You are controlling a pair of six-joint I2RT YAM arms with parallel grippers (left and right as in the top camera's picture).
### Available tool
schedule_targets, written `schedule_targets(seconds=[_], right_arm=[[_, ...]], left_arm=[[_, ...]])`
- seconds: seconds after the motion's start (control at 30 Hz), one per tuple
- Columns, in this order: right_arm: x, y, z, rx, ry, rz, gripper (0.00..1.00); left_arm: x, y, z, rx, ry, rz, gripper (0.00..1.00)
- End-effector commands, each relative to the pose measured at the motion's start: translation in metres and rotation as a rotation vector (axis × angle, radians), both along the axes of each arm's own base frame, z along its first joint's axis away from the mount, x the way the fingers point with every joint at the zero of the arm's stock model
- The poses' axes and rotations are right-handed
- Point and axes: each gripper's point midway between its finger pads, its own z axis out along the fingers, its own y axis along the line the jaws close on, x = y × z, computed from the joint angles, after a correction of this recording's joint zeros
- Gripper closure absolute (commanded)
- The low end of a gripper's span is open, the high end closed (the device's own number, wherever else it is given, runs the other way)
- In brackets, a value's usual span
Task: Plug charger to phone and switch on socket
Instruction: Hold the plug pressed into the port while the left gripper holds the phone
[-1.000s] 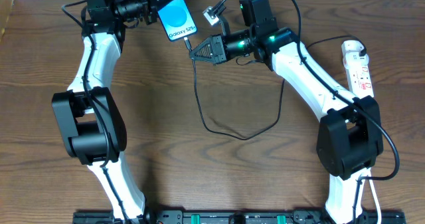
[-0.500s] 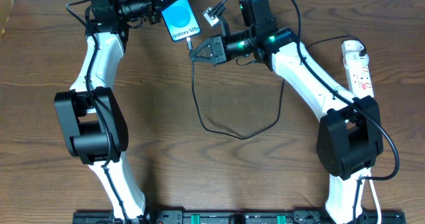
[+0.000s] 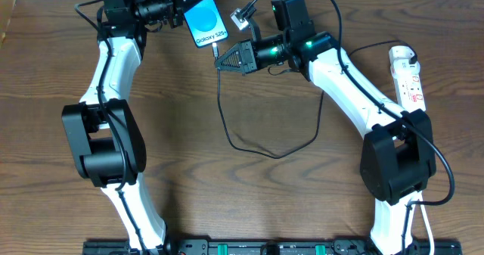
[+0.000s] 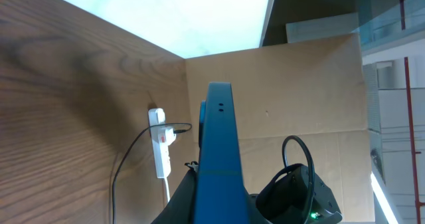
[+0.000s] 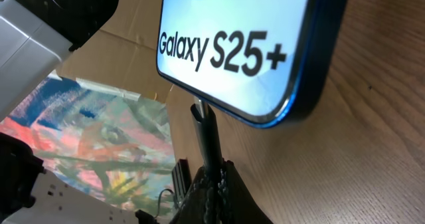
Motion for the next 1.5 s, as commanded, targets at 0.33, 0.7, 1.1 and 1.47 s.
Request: schedule_targets(seconds=[0.33, 0.7, 1.1, 1.47], right_arm=[[0.0003, -0.0041, 0.0170, 0.013, -0.020, -0.016, 0.99], [0.0016, -0.0056, 0.0169, 0.012, -0.012, -0.022, 0.99], [0.0016, -0.0056, 0.0169, 0.012, -0.012, -0.022, 0.99], [0.0035, -0.0077, 0.0169, 0.012, -0.005, -0.029, 0.99]], left_arm=[[-0.0155, -0.0100, 0.0192, 0.006, -0.086, -0.076, 0.93], [-0.0160, -0.0101, 0.0192, 0.009, -0.096, -0.079, 0.93], [-0.0160, -0.0101, 0.0192, 0.009, -0.096, -0.079, 0.93], [-0.0161, -0.0104, 0.0193, 0.010, -0.100, -0.080, 0.93]])
